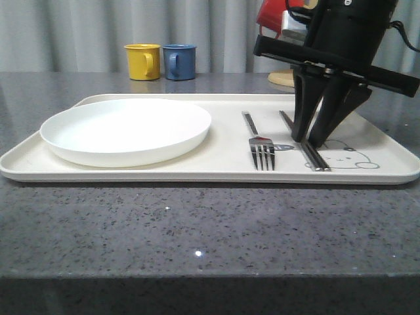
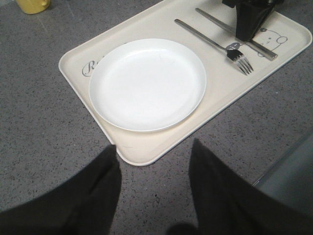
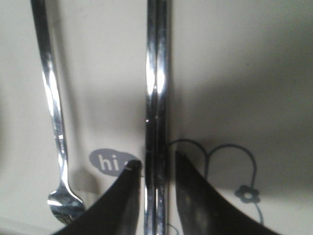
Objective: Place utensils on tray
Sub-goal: 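Grasp the chopsticks with the right gripper and place them beside the fork, then move the right gripper back and grasp the steel spoon's handle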
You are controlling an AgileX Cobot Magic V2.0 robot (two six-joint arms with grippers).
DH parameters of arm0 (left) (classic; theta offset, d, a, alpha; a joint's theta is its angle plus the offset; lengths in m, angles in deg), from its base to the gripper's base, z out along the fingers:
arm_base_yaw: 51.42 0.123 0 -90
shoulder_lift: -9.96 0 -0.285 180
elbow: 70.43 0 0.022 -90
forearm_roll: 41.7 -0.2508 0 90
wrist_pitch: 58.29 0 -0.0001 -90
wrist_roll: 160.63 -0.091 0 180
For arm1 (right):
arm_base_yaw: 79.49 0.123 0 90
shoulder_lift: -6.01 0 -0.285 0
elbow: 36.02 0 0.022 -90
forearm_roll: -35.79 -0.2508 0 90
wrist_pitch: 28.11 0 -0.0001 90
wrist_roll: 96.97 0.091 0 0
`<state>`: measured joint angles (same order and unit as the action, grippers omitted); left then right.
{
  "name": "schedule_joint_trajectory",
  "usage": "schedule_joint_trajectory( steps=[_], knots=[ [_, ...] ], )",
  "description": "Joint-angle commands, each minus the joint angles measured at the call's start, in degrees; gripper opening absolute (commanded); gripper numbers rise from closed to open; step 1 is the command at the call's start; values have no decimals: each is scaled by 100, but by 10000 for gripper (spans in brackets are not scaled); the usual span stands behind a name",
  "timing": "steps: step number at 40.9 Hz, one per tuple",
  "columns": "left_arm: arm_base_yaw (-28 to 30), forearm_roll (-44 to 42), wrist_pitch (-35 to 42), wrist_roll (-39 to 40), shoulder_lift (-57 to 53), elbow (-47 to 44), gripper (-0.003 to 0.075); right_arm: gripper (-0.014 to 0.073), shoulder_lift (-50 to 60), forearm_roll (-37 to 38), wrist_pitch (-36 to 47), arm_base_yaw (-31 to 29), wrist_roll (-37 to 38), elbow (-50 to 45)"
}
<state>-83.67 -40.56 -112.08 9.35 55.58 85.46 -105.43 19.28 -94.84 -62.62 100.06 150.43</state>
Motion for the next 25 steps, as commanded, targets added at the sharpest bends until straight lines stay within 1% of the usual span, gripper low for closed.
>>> schedule_joint_trajectory(
  steps=[1, 8, 17, 21, 25],
  knots=[
    [-38, 40, 393, 46, 6, 144, 313, 339, 248, -41, 168, -1, -10, 170],
    [-38, 40, 393, 46, 6, 144, 313, 342, 533, 355, 159, -1, -434, 170],
    [-38, 40, 393, 46, 6, 144, 313, 341, 1321, 1650, -369, -49, -794, 133],
    [-38, 40, 393, 46, 6, 144, 313, 341, 1593, 2132, -589, -312, -808, 75],
    [-38, 40, 393, 46, 6, 144, 313, 341, 1701, 2154, -723, -782, -865, -15]
  ],
)
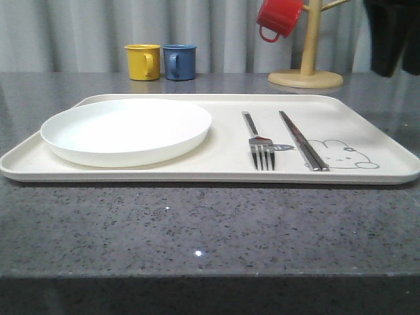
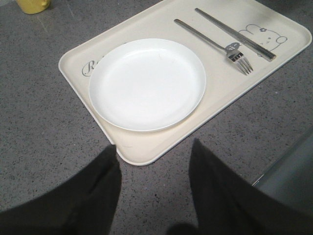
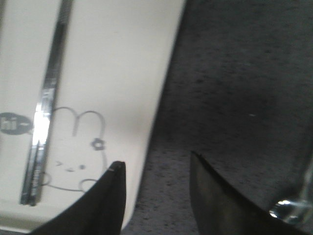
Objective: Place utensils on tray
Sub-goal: 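Move the right gripper back and grasp the steel spoon's handle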
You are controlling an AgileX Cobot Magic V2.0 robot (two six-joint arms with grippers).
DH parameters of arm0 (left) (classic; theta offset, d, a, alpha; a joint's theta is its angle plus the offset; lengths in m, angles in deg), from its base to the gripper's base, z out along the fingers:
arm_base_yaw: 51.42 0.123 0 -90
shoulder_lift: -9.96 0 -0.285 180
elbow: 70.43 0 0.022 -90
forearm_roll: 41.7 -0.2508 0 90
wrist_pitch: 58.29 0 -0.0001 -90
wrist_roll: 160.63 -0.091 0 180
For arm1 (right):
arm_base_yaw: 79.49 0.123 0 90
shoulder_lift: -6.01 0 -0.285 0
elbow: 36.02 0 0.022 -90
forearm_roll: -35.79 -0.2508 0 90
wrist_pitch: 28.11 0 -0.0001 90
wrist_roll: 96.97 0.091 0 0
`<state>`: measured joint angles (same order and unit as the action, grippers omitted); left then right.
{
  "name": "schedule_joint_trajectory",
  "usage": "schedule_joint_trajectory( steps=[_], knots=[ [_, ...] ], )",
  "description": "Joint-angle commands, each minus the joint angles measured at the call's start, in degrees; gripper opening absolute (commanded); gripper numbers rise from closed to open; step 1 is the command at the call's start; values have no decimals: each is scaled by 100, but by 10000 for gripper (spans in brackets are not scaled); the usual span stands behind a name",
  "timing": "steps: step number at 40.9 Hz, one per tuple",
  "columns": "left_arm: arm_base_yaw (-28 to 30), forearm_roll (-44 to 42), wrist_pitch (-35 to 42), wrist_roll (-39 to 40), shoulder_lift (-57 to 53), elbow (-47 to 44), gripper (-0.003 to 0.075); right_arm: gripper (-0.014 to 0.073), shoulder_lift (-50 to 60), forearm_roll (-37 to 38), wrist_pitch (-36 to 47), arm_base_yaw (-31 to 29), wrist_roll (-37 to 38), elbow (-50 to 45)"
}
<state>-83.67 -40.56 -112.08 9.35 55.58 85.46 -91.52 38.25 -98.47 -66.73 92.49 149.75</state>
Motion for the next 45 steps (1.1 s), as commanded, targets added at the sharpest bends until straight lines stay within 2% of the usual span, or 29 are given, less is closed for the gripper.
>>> schedule_joint_trajectory(
  steps=[1, 10, 16, 38, 45],
  knots=[
    [-38, 40, 393, 46, 6, 144, 313, 341, 324, 257, -403, -531, -147, 35],
    [-38, 40, 393, 46, 6, 144, 313, 341, 246, 257, -408, -1604, -548, -250],
    [-38, 40, 393, 46, 6, 144, 313, 341, 53, 257, -387, -1952, -727, -303],
    [-38, 40, 393, 46, 6, 144, 313, 335, -612, 244, -264, -2054, -763, -285],
    [-38, 40, 393, 46, 6, 144, 313, 217, -619, 115, -213, -2054, -763, -285]
  ],
)
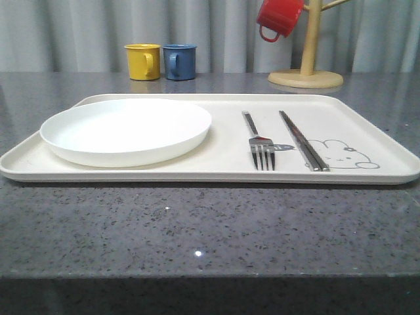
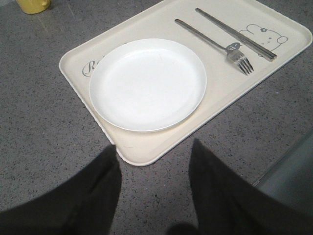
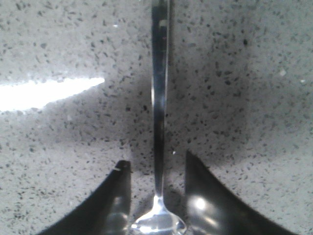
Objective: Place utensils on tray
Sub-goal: 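Move the right gripper back and grasp the steel spoon's handle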
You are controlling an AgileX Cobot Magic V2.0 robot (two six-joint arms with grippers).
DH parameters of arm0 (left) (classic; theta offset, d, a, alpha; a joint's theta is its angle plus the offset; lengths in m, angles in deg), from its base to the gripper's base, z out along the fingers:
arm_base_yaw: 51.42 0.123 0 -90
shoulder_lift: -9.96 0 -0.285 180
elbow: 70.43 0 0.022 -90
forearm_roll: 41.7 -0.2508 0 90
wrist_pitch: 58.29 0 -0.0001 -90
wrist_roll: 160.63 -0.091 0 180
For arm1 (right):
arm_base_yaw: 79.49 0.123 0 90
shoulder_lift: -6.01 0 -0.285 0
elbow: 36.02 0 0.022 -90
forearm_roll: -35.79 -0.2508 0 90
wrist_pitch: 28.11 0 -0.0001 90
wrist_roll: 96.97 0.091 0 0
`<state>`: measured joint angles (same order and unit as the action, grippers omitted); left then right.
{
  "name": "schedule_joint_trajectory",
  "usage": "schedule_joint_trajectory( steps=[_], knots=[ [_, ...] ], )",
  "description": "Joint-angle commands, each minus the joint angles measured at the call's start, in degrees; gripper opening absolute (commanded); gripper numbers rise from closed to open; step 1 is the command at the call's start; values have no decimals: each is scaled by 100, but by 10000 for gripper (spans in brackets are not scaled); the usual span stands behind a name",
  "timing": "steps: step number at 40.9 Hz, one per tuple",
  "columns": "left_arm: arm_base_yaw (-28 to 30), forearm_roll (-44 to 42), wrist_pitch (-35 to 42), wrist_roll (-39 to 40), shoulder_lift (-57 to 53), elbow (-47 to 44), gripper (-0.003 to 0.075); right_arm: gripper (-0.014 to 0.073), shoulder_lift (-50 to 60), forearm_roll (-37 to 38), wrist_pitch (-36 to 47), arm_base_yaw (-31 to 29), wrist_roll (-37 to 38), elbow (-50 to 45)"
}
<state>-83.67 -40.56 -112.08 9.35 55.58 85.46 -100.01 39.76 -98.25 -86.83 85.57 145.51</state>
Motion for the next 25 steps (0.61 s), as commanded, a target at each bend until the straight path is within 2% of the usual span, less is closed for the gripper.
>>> schedule_joint_trajectory(
  steps=[1, 21, 23, 25],
  knots=[
    [-38, 40, 393, 46, 6, 144, 313, 211, 230, -36, -218, -44, -71, 139],
    [-38, 40, 393, 46, 6, 144, 313, 212, 40, -41, -216, -44, -71, 139],
    [-38, 40, 393, 46, 6, 144, 313, 200, 40, -41, -223, -44, -71, 139],
    [-38, 40, 393, 46, 6, 144, 313, 151, 40, -41, -228, -44, -71, 139]
  ],
)
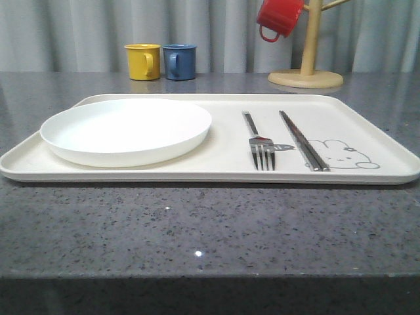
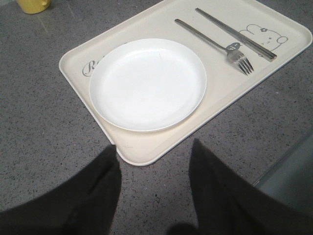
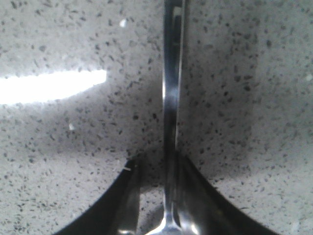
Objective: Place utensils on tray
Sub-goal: 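Move the right gripper back and grasp the steel spoon's handle, then place the spoon on the tray beside the chopsticks and release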
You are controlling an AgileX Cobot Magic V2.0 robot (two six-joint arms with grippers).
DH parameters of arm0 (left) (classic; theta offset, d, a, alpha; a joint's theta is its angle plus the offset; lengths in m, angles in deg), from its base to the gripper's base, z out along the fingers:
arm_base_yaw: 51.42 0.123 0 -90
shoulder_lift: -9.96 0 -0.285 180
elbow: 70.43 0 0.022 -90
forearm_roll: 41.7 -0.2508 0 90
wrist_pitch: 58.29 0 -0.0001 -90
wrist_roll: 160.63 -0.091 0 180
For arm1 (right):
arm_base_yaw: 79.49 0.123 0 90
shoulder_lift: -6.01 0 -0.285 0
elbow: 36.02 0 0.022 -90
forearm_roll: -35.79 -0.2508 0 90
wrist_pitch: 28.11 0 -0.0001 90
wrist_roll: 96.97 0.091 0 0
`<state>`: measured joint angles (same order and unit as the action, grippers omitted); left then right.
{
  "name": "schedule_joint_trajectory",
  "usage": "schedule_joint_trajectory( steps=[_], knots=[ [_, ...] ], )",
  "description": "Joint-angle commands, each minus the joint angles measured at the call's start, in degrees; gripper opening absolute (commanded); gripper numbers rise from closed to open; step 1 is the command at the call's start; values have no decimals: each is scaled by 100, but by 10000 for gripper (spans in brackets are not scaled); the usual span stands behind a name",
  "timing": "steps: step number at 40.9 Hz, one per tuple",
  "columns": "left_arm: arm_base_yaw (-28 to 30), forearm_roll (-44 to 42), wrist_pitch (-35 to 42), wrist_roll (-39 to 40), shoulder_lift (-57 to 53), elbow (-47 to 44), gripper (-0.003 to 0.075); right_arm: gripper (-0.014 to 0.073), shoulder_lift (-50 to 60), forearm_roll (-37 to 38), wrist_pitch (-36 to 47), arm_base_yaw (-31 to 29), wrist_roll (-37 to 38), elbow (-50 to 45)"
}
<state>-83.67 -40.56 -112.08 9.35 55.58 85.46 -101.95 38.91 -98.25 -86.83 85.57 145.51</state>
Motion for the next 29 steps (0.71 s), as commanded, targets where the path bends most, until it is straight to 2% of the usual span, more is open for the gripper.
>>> schedule_joint_trajectory(
  steps=[1, 5, 7, 18, 25, 29],
  knots=[
    [-38, 40, 393, 46, 6, 144, 313, 127, 234, 44, -228, -44, -71, 139],
    [-38, 40, 393, 46, 6, 144, 313, 22, 234, 44, -222, -44, -71, 139],
    [-38, 40, 393, 46, 6, 144, 313, 3, 234, 44, -222, -44, -71, 146],
    [-38, 40, 393, 46, 6, 144, 313, 5, 426, -99, -408, 84, -71, 514],
    [-38, 40, 393, 46, 6, 144, 313, 5, 674, -511, -547, 538, -71, 780],
    [-38, 40, 393, 46, 6, 144, 313, 5, 735, -1009, -633, 883, -66, 804]
  ],
)
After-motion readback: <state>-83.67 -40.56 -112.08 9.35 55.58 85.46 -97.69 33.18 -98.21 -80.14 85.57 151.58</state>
